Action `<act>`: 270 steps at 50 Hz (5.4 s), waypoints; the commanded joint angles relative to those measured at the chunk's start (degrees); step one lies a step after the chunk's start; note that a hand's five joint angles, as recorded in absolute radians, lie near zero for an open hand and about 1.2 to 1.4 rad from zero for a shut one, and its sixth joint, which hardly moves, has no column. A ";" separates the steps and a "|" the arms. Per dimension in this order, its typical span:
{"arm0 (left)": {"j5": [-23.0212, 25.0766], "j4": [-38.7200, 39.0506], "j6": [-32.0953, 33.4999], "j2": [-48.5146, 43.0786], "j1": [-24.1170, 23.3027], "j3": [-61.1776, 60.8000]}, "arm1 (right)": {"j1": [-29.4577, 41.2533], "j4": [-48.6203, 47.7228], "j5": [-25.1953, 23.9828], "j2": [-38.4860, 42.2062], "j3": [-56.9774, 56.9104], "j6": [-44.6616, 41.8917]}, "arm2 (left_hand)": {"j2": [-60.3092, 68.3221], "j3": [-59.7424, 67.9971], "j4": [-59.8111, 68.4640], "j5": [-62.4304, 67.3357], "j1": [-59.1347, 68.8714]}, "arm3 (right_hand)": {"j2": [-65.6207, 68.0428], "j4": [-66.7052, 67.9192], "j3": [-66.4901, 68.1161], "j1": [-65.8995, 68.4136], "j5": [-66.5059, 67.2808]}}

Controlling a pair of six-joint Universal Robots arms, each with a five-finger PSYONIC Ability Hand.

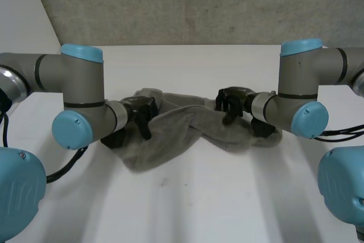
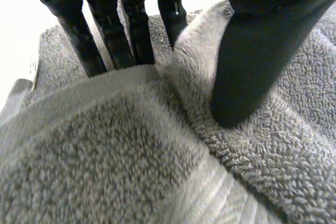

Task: Fold the towel.

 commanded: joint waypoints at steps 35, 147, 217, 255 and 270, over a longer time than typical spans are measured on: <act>-6.88 33.16 0.64 11.28 2.55 -25.88 | 1.03 -15.02 -1.06 -14.61 22.73 -45.90 | 31.84 31.80 32.42 32.46 31.75 | 14.50 14.80 15.12 14.99 16.20; 8.33 -4.45 41.06 -8.23 0.09 17.26 | -22.70 -20.47 -8.10 -47.83 76.61 -41.94 | -20.65 -20.69 -20.06 -20.03 -20.74 | 14.50 14.80 15.12 14.99 16.20; -1.87 13.46 43.89 21.87 10.45 -25.75 | -25.78 -17.50 -8.18 -52.03 73.01 -41.85 | 31.84 31.80 32.42 32.46 31.75 | 14.50 14.80 15.12 14.99 16.20; 17.39 17.42 29.48 44.27 23.57 -53.95 | -25.97 15.83 -15.32 -46.62 47.19 -58.65 | 31.84 31.80 32.42 32.46 31.75 | 14.50 14.80 15.12 14.99 16.20; 4.56 17.69 19.72 15.34 12.31 2.17 | -14.37 0.39 -0.98 -22.62 -1.89 -44.17 | 31.84 31.80 32.42 32.46 31.75 | 14.50 14.80 15.12 14.99 16.20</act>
